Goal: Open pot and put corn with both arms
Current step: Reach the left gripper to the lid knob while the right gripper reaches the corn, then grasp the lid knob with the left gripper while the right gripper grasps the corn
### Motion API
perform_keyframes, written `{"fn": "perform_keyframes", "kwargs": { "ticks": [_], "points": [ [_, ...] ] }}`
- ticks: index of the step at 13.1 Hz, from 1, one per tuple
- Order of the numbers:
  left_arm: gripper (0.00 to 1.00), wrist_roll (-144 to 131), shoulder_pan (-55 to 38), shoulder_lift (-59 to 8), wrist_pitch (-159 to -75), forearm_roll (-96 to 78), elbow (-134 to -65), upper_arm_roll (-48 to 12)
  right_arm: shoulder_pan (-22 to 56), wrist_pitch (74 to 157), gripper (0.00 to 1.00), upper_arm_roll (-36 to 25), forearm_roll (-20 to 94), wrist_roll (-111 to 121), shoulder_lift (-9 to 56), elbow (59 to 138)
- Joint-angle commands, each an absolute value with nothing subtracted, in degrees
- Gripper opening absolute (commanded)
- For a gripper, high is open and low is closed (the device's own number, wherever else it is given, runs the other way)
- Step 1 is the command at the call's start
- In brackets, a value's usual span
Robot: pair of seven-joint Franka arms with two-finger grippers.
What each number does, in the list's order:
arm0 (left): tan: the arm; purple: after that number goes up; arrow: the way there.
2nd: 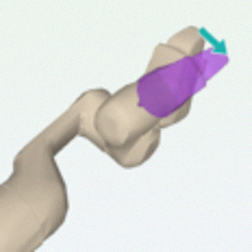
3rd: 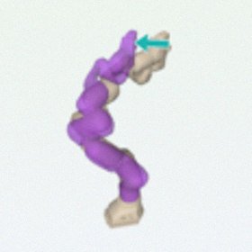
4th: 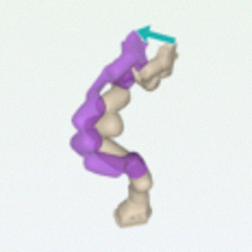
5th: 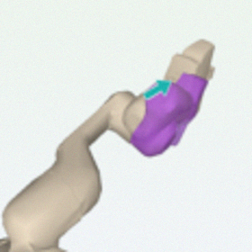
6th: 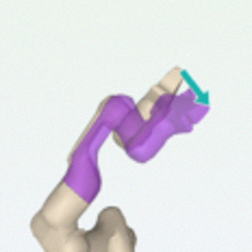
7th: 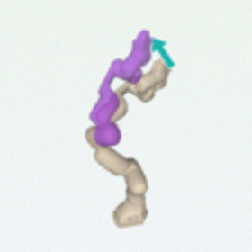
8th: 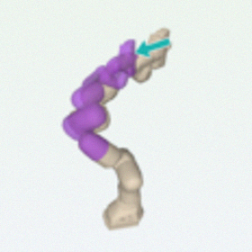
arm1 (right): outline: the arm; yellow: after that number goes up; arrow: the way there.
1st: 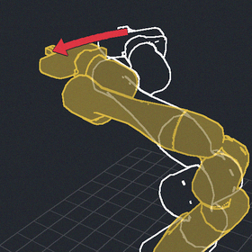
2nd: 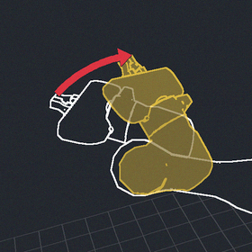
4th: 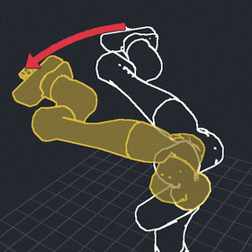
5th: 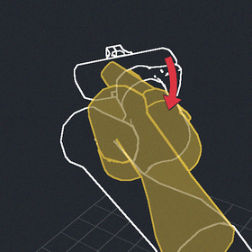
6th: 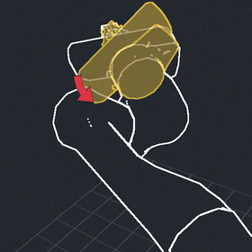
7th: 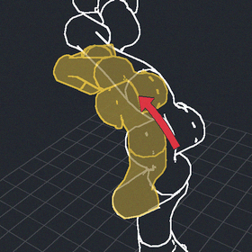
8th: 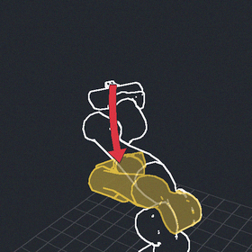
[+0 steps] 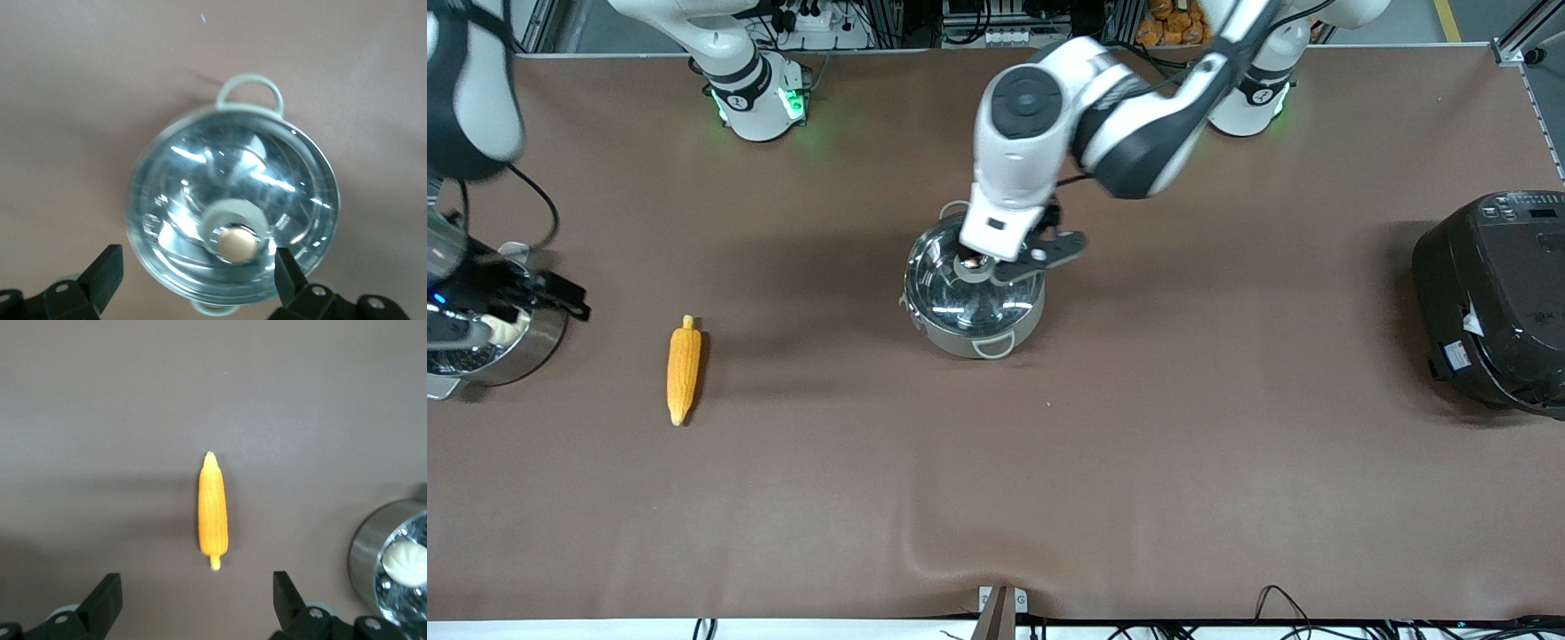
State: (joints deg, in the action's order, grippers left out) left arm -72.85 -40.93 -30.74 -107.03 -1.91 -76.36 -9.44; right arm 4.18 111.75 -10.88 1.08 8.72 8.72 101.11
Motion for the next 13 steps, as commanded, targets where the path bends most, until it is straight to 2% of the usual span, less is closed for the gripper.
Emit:
{"fn": "perform_keyframes", "kwargs": {
  "ticks": [1,4,6,10,13],
  "points": [
    [1.0,-75.93,-42.71,-34.18,-108.02,-1.85,-73.83,-8.61,2.81,119.15,1.0,-10.28,1.67,10.28,13.43,103.79],
    [1.0,-78.83,-44.03,-36.38,-108.1,-0.54,-73.92,-8.53,2.46,130.74,1.0,-10.2,1.84,10.28,19.14,107.39],
    [1.0,-78.93,-44.03,-36.82,-108.63,-0.26,-73.92,-8.53,2.63,135.33,1.0,-10.2,1.85,10.37,22.22,108.89],
    [1.0,-79.1,-45.26,-37.44,-108.54,0.88,-74.53,-8.7,2.99,138.34,1.0,-9.58,2.02,11.51,25.93,110.12],
    [0.94,-79.1,-45.09,-37.79,-108.54,0.97,-74.53,-8.61,2.9,138.6,1.0,-9.32,2.2,13.79,27.5,111.0]
  ]
}}
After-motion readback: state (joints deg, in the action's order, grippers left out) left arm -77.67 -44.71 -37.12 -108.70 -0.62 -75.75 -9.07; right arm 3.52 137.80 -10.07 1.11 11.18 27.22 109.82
